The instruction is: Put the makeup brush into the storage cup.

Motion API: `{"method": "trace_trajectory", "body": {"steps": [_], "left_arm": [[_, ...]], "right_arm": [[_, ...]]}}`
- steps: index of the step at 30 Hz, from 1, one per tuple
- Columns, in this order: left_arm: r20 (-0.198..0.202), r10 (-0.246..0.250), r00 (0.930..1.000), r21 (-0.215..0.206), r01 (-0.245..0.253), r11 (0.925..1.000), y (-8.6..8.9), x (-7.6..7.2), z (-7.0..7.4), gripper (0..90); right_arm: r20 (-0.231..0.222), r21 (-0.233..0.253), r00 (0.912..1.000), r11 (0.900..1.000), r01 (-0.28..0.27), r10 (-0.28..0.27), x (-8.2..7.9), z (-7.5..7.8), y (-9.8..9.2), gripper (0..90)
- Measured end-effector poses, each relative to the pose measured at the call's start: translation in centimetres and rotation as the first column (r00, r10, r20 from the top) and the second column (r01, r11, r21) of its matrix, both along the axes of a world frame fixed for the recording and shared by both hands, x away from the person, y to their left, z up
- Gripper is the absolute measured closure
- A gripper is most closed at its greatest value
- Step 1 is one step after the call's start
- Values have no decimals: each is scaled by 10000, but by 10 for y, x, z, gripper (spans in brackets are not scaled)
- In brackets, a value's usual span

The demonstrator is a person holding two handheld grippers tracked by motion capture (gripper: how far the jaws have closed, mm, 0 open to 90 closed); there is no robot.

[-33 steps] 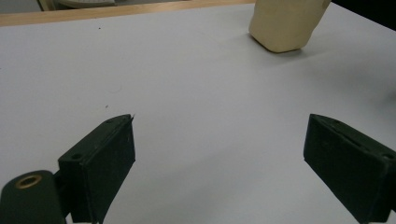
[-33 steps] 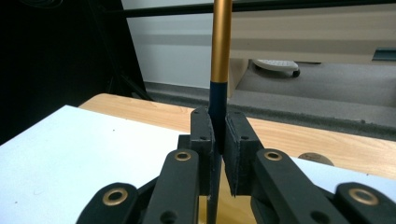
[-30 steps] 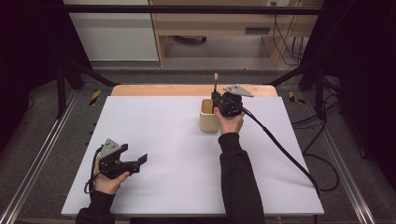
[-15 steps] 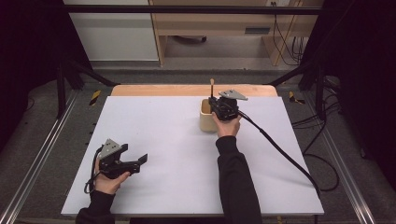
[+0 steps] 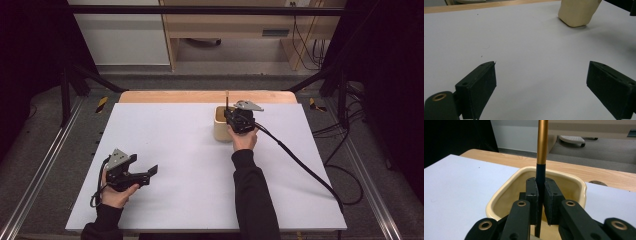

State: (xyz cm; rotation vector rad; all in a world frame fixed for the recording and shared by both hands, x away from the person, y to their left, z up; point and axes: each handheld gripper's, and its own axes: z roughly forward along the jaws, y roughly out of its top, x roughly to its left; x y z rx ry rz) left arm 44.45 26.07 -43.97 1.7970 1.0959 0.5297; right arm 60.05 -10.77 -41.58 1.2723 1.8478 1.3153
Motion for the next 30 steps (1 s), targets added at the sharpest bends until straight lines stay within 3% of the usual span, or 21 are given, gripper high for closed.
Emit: {"method": "trace_trajectory", "body": {"steps": [7,13,20,30], "left_arm": [[-6,1,10000,-2,-1,10000,0,0,0,85],[7,19,10000,-12,-18,10000,0,0,0,85],[5,21,10000,-5,-21,10000,0,0,0,85],[30,15,10000,25,-15,10000,-2,-1,0,84]], "right_arm": [[-199,-99,9998,9999,75,-77,-1,0,0,787],[37,-104,10000,9999,10,-9,-7,6,-1,738],[356,136,9991,9997,-226,221,-26,21,-11,555],[622,-177,9942,9960,-874,883,-65,35,-26,340]]}}
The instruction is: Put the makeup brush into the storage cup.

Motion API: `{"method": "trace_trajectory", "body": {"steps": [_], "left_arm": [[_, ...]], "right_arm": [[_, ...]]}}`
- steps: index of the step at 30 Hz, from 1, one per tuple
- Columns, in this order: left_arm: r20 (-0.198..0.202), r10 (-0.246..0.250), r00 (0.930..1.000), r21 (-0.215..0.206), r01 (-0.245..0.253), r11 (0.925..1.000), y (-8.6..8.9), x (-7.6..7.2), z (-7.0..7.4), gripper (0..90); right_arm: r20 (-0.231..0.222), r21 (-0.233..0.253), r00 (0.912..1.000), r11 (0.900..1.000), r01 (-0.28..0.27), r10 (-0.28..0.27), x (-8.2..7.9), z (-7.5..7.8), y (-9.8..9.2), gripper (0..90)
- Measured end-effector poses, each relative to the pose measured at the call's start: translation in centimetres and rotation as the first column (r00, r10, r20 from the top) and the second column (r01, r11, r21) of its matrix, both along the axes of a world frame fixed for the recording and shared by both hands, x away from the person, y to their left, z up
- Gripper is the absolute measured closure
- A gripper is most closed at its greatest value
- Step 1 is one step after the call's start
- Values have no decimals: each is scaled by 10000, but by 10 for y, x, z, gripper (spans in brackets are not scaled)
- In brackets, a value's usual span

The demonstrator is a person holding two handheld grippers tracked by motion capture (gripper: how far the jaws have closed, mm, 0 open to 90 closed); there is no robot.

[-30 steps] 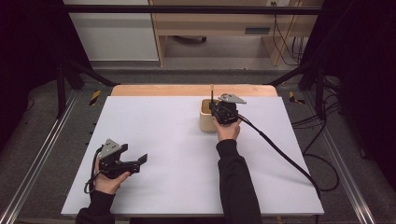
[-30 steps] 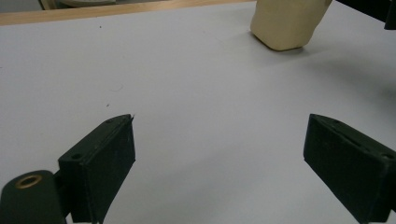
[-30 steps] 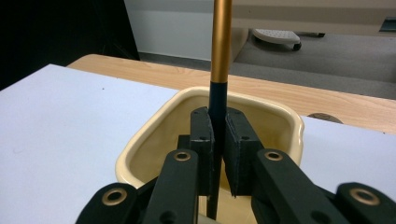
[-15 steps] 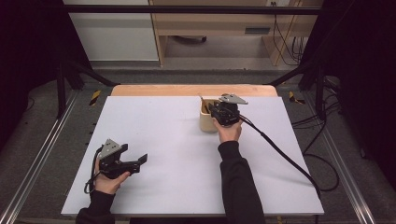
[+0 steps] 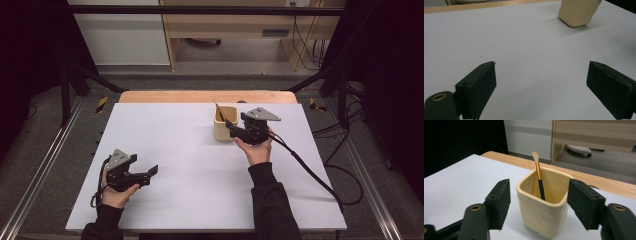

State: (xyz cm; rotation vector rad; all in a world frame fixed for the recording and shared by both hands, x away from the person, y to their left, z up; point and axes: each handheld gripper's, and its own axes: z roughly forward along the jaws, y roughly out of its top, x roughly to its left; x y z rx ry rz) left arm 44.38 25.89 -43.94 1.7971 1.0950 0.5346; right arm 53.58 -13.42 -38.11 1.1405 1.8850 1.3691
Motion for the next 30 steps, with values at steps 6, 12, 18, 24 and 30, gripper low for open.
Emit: {"method": "trace_trajectory", "body": {"steps": [6,12,18,24,30], "left_arm": [[50,-22,10000,59,22,10000,-1,-1,1,81],[67,12,10000,49,-13,10000,0,-1,2,79],[102,32,9999,38,-33,10000,2,-1,4,77],[122,81,9999,14,-81,10000,3,-2,4,75],[134,107,9999,11,-107,9999,5,-2,4,72]], "right_arm": [[-201,-51,9995,9997,-256,255,-21,-2,-11,239],[-335,-98,9981,9985,-530,527,-39,-8,-23,195],[-335,-227,9961,9963,-824,817,-54,-15,-33,164],[-234,-148,9944,9946,-1031,1028,-70,-19,-48,144],[-312,-157,9966,9969,-772,767,-83,-29,-64,113]]}}
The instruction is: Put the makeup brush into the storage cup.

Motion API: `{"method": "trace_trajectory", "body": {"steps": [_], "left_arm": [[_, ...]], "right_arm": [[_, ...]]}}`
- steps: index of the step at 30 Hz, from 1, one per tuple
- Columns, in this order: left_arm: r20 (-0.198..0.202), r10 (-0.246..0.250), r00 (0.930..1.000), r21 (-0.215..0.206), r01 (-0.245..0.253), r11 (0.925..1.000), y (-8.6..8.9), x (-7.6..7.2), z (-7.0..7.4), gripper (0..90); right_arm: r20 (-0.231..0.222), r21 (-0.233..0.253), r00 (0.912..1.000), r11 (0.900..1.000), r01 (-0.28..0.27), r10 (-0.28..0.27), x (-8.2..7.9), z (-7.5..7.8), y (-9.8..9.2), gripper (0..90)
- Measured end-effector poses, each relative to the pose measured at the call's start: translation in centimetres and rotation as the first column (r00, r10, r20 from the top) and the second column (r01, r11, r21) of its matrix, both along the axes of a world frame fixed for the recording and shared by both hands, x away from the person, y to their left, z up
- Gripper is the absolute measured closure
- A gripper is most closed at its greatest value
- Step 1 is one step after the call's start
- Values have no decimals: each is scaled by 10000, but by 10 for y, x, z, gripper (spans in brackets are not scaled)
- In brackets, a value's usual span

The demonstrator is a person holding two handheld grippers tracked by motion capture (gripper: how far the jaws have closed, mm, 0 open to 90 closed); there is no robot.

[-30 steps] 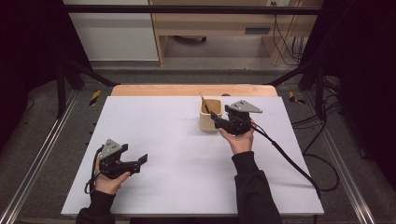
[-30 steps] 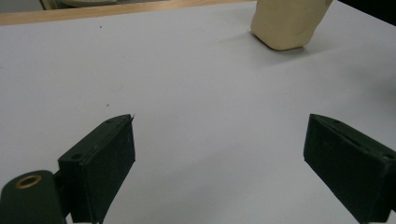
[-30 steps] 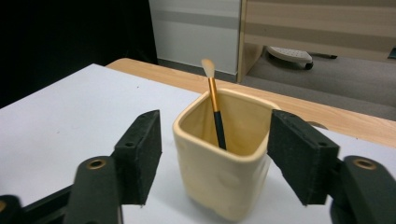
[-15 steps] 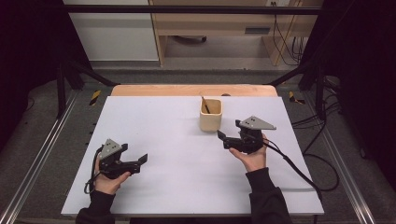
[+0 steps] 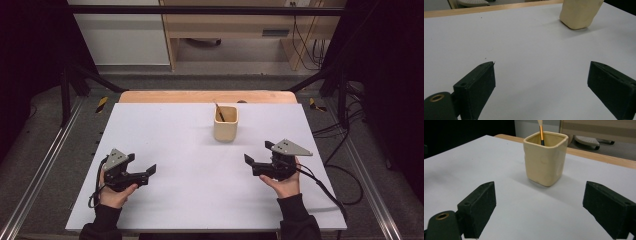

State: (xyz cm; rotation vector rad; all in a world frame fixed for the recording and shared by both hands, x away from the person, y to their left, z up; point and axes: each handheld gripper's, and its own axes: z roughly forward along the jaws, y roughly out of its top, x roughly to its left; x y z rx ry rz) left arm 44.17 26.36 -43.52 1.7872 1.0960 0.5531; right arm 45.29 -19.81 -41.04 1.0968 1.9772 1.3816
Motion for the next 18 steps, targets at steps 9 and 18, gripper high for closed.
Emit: {"method": "trace_trajectory", "body": {"steps": [9,18], "left_arm": [[-27,-22,10000,38,22,10000,0,-1,-1,67],[32,-38,10000,71,38,10000,0,-2,-2,66]], "right_arm": [[-116,-94,9997,9997,213,-214,-9,-11,-16,97],[-202,113,9984,9985,538,-536,-16,-16,-24,81]]}}
